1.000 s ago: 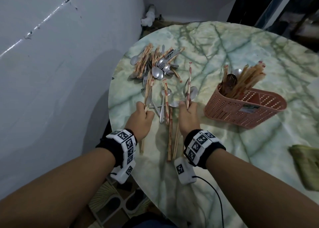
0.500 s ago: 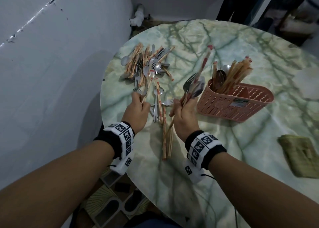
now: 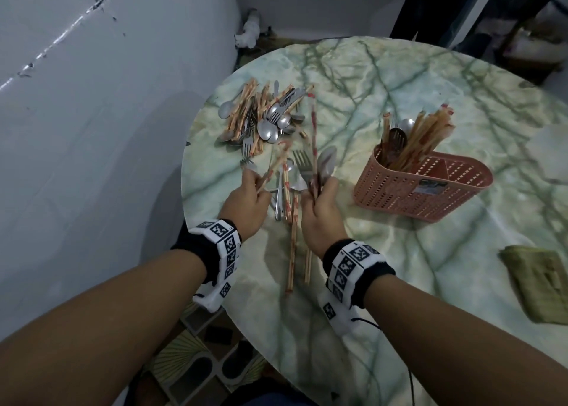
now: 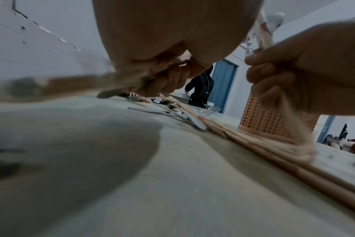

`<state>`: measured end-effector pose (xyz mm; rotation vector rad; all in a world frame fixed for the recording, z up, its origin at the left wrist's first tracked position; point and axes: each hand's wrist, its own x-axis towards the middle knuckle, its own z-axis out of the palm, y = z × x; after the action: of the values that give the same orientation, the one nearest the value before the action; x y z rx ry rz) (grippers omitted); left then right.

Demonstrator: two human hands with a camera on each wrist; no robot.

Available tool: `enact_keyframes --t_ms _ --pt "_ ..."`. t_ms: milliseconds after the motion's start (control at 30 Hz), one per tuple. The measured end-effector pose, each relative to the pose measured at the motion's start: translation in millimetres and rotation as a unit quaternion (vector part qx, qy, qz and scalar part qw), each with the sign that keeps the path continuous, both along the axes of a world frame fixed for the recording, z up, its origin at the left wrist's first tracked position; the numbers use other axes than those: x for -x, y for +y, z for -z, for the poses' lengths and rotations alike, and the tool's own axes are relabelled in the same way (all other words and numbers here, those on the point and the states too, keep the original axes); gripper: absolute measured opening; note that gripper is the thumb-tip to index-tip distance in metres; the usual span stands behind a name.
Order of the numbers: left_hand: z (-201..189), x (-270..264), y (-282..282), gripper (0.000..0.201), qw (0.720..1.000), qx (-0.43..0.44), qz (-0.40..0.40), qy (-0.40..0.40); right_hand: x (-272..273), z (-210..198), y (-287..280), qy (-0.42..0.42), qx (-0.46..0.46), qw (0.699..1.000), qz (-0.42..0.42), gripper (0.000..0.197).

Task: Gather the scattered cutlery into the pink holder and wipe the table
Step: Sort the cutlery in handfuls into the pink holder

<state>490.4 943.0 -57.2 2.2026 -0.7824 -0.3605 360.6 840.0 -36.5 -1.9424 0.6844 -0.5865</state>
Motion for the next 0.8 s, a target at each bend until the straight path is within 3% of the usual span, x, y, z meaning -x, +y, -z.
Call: enact_keyframes --t_ms 67,167,267,333,467,633,800 --pt "3 -5 -2 0.018 0.999 -0.035 0.003 -0.012 -4 -3 -7 0.019 -0.008 0.999 0.033 0.018" --pt "9 -16 -6 0.026 0.993 -0.097 0.021 -0.061 -6 4 -17 0.132 -0.003 0.99 0.053 0.025" --pt "12 -24 -13 0.024 0.979 -0.163 0.064 -0.108 0 17 -19 0.273 0.021 0.96 0.055 0.05" --pt "12 -28 -18 0.02 0.97 -0.191 0.079 -0.126 6 21 -17 0.335 0.037 0.941 0.036 0.05" --pt "12 -29 -21 0.011 0.972 -0.184 0.078 -0.125 12 21 -21 0.328 0.039 0.944 0.012 0.033" --pt "14 -26 -23 0.014 0.98 -0.154 0.085 -0.094 11 17 -31 0.32 -0.048 0.945 0.05 0.028" --pt "13 -27 -16 0.026 0.992 -0.094 -0.007 -0.08 1 16 -32 0.251 -0.068 0.962 0.083 0.03"
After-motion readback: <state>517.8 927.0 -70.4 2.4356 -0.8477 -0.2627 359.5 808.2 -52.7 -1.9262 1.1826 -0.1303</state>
